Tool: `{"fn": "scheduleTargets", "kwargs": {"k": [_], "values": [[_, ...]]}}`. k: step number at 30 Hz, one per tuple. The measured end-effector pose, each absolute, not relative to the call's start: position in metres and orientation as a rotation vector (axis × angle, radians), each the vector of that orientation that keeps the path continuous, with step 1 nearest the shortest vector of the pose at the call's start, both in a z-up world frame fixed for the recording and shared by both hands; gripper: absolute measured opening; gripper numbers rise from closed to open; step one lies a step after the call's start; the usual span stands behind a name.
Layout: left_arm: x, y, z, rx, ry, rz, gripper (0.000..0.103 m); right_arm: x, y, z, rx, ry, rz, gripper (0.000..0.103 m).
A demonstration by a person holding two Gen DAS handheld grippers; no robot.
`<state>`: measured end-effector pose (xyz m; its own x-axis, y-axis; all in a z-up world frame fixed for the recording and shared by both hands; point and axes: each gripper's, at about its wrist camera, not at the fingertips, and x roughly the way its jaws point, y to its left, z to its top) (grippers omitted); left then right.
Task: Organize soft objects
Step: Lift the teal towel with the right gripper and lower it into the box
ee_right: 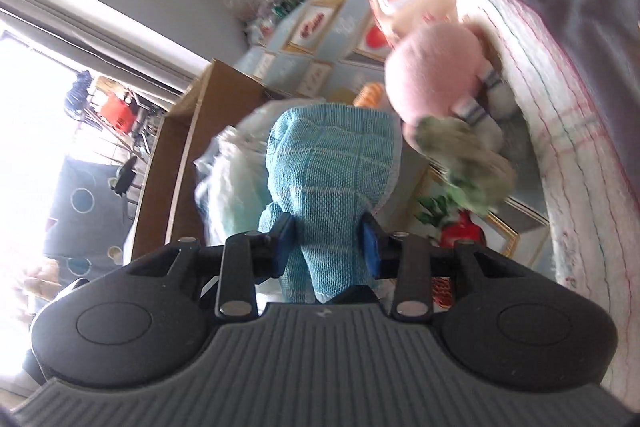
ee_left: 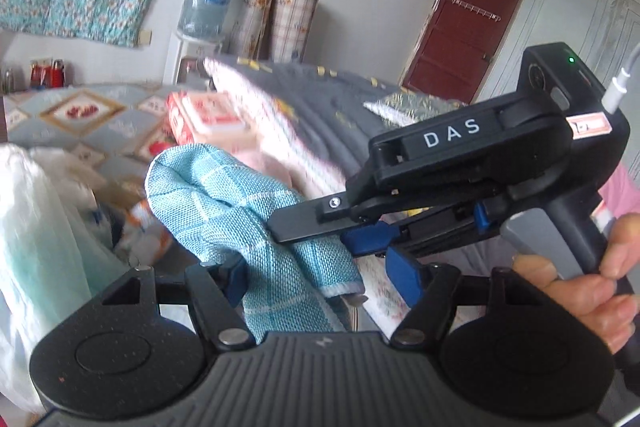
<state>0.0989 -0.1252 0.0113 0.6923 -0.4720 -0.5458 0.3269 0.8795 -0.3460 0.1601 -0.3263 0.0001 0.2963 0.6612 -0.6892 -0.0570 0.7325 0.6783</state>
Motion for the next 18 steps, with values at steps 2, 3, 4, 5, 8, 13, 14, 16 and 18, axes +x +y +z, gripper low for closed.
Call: {"fn": "scheduleTargets", "kwargs": {"k": [2,3,4,5,8,13,14,16,18], "values": [[0.098,-0.119,0.022,-0.218,0.642,-0.443,0.071,0.163,-0.319,0.012,0.61,1.157,0.542,0.035],[0.098,-0.115,0.028,-0.21,0.627,-0.436,0.071,0.164,-0.314,0.018,0.607,1.144,0.557,0.035],[0.097,-0.109,0.033,-0.2,0.614,-0.428,0.071,0.166,-0.307,0.024,0.603,1.13,0.573,0.035],[0.096,-0.104,0.04,-0.19,0.598,-0.416,0.071,0.168,-0.3,0.03,0.599,1.117,0.592,0.035],[0.094,-0.084,0.059,-0.156,0.554,-0.367,0.071,0.178,-0.272,0.049,0.583,1.081,0.659,0.035],[0.093,-0.043,0.092,-0.087,0.514,-0.243,0.071,0.2,-0.204,0.073,0.56,1.05,0.794,0.035],[0.094,-0.034,0.096,-0.076,0.516,-0.214,0.071,0.205,-0.19,0.074,0.558,1.051,0.818,0.035],[0.096,-0.014,0.104,-0.057,0.535,-0.161,0.071,0.216,-0.154,0.078,0.549,1.061,0.87,0.035],[0.1,0.009,0.11,-0.053,0.563,-0.109,0.071,0.228,-0.119,0.077,0.546,1.089,0.914,0.035]]}}
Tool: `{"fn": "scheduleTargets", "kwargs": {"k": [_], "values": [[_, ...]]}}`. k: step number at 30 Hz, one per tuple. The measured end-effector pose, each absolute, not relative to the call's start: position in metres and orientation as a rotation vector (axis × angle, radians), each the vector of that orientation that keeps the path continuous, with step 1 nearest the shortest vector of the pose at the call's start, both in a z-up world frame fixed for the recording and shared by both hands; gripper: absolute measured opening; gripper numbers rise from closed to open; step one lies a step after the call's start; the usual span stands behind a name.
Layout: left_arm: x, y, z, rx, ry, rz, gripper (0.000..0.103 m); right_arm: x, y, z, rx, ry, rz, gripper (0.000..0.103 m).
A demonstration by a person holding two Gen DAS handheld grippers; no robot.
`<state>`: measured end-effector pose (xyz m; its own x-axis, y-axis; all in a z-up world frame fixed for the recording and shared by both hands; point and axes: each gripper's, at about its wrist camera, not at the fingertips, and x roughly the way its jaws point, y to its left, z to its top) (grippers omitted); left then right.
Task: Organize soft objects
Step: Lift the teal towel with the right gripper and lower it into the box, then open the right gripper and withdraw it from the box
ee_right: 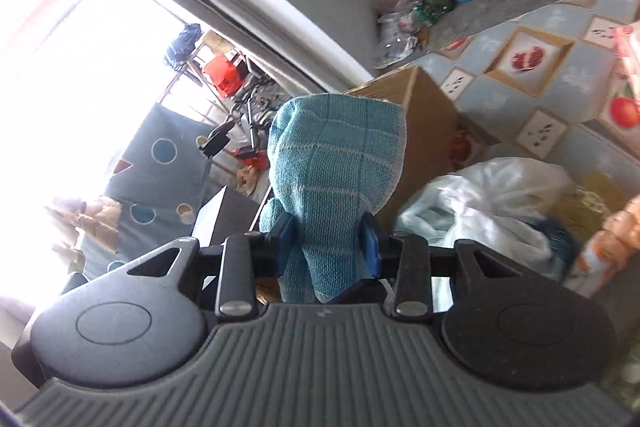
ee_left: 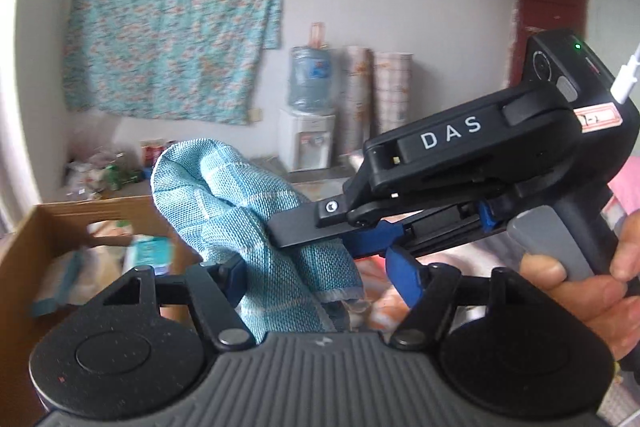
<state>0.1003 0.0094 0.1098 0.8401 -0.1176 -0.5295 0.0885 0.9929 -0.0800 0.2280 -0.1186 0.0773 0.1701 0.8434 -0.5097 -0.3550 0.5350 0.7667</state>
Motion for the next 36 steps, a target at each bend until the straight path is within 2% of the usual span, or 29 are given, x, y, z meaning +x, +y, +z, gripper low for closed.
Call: {"fn": "scheduleTargets", "kwargs": {"k": [7,12,18,26,36], "values": [[0.122,0.093,0.109,-0.022,0.705,0.066,0.07,0.259,0.016,0.058,0.5,1.246,1.001,0.035],[0.15,0.151,0.087,-0.043,0.854,0.136,0.069,0.272,0.1,0.029,0.425,1.369,0.984,0.035],[0.181,0.203,0.052,-0.025,1.01,0.186,0.067,0.286,0.158,-0.024,0.444,1.506,0.911,0.035],[0.189,0.23,0.019,0.142,1.118,0.241,0.067,0.301,0.204,-0.087,0.511,1.641,0.799,0.034],[0.192,0.231,0.018,0.207,1.123,0.251,0.066,0.307,0.236,-0.136,0.544,1.71,0.699,0.036]]}}
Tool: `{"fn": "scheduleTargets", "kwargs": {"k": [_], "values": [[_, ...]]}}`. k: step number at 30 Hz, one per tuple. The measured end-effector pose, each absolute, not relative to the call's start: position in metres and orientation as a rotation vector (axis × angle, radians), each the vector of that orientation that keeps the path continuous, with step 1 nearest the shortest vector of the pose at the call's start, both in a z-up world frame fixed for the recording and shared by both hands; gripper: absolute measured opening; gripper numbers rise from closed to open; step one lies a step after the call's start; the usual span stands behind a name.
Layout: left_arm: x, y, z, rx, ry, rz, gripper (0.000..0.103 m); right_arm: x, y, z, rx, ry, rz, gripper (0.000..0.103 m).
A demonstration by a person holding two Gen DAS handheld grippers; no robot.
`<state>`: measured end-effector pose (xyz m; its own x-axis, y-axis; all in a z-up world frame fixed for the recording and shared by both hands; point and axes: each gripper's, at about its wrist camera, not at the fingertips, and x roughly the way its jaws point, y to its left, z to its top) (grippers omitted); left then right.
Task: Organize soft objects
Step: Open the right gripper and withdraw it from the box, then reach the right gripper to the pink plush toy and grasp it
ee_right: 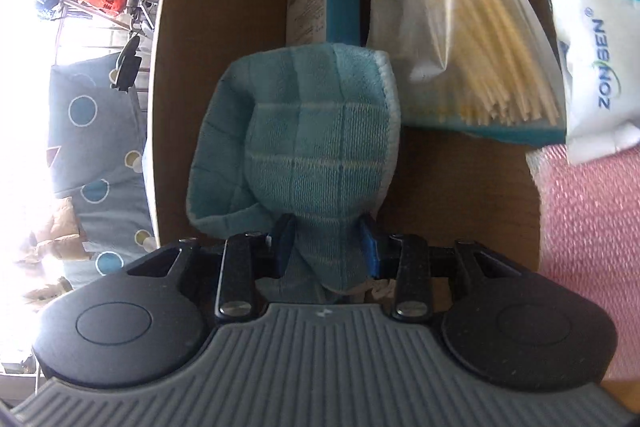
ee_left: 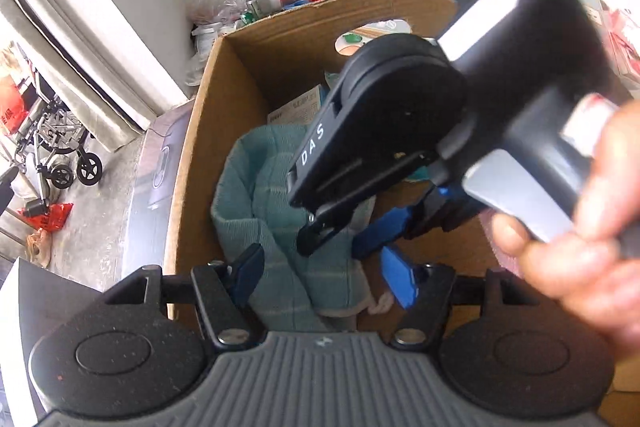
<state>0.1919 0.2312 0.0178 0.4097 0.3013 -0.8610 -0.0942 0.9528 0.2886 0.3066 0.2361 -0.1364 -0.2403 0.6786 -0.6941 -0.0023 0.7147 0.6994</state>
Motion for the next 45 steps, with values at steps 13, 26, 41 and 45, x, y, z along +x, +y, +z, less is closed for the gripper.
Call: {"fn": "scheduleTargets", "kwargs": {"k": [13,26,41,45], "values": [[0.185,0.236,0.021,0.148,1.085,0.25,0.07,0.306,0.221,-0.092,0.475,1.658,0.772,0.067],[0.138,0.149,0.087,0.014,0.836,0.096,0.083,0.276,0.057,0.022,0.467,1.28,0.847,0.07],[0.171,-0.071,0.028,0.022,0.696,-0.276,0.082,0.269,-0.23,0.045,0.242,1.096,0.381,0.071],[0.184,-0.112,0.001,0.02,0.697,-0.343,0.08,0.279,-0.275,0.01,0.225,1.144,0.299,0.069]]}}
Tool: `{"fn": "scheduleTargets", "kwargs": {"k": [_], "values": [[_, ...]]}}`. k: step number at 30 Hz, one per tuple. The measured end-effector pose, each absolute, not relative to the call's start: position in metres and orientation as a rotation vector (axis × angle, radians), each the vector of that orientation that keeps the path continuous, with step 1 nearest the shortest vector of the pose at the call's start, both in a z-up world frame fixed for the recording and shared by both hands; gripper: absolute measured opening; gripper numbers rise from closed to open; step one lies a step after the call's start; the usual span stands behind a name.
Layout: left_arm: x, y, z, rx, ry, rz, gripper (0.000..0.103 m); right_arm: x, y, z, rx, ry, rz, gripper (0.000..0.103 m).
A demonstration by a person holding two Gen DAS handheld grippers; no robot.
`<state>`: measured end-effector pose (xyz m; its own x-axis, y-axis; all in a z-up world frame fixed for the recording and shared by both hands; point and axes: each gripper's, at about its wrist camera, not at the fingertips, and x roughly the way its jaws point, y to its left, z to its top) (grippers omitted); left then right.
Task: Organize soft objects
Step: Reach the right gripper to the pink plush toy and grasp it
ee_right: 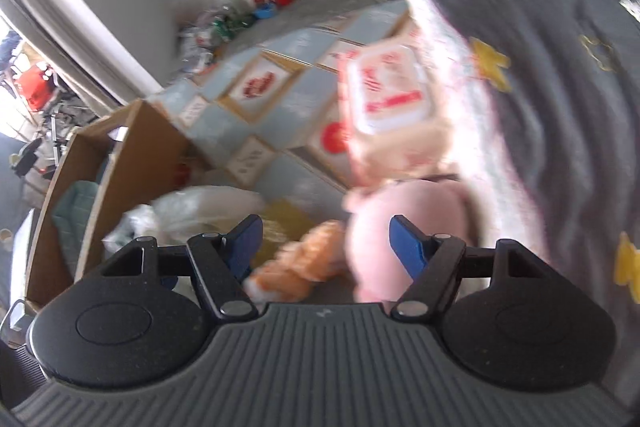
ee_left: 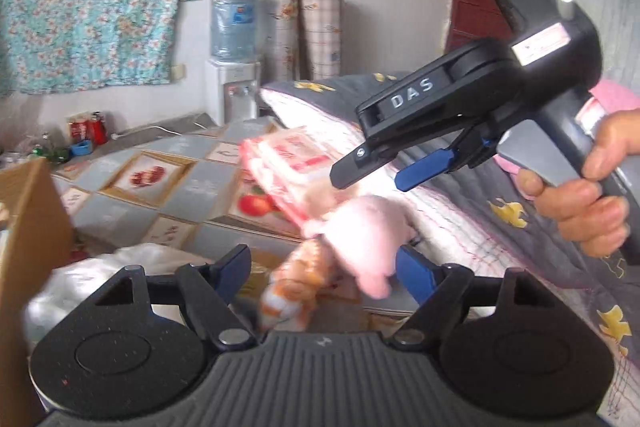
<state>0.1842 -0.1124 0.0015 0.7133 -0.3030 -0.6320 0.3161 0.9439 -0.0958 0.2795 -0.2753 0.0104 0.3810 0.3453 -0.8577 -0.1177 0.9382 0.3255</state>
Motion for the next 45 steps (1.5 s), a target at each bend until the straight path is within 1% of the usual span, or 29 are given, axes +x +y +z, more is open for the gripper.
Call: {"fn": "scheduleTargets", "kwargs": {"k": [1,2,4,6,7,13,18,28,31,33,34,35,38,41,45], "values": [[0.188,-0.119,-0.003,0.027,0.702,-0.345,0.079,0.283,-0.283,0.003,0.224,1.158,0.285,0.068],[0.192,-0.126,-0.009,0.03,0.707,-0.352,0.075,0.286,-0.289,-0.005,0.216,1.171,0.275,0.067],[0.202,-0.135,-0.017,0.034,0.732,-0.358,0.07,0.293,-0.297,-0.017,0.193,1.187,0.265,0.065],[0.213,-0.141,-0.026,0.024,0.76,-0.356,0.064,0.301,-0.3,-0.027,0.177,1.202,0.266,0.064],[0.218,-0.143,-0.028,-0.005,0.76,-0.386,0.064,0.305,-0.301,-0.033,0.172,1.208,0.267,0.064],[0.247,-0.153,-0.045,-0.059,0.872,-0.378,0.064,0.326,-0.302,-0.048,0.166,1.225,0.292,0.064],[0.26,-0.154,-0.053,-0.118,0.923,-0.376,0.065,0.336,-0.304,-0.053,0.207,1.251,0.316,0.065],[0.263,-0.157,-0.054,-0.167,0.96,-0.36,0.065,0.313,-0.327,-0.043,0.44,1.279,0.385,0.065],[0.259,-0.155,-0.052,-0.169,0.963,-0.36,0.069,0.302,-0.33,-0.036,0.499,1.265,0.417,0.065],[0.257,-0.155,-0.05,-0.171,0.959,-0.363,0.071,0.294,-0.33,-0.032,0.539,1.259,0.45,0.063],[0.256,-0.156,-0.048,-0.178,0.954,-0.383,0.071,0.291,-0.33,-0.033,0.583,1.268,0.484,0.058],[0.255,-0.157,-0.046,-0.186,0.953,-0.407,0.071,0.288,-0.328,-0.033,0.624,1.282,0.507,0.056],[0.248,-0.167,-0.039,-0.137,0.932,-0.436,0.075,0.282,-0.318,-0.027,0.558,1.26,0.484,0.056],[0.241,-0.171,-0.035,-0.073,0.907,-0.421,0.075,0.288,-0.323,-0.019,0.537,1.221,0.45,0.057],[0.237,-0.163,-0.036,-0.062,0.936,-0.397,0.073,0.304,-0.318,-0.011,0.377,1.173,0.392,0.057]]}}
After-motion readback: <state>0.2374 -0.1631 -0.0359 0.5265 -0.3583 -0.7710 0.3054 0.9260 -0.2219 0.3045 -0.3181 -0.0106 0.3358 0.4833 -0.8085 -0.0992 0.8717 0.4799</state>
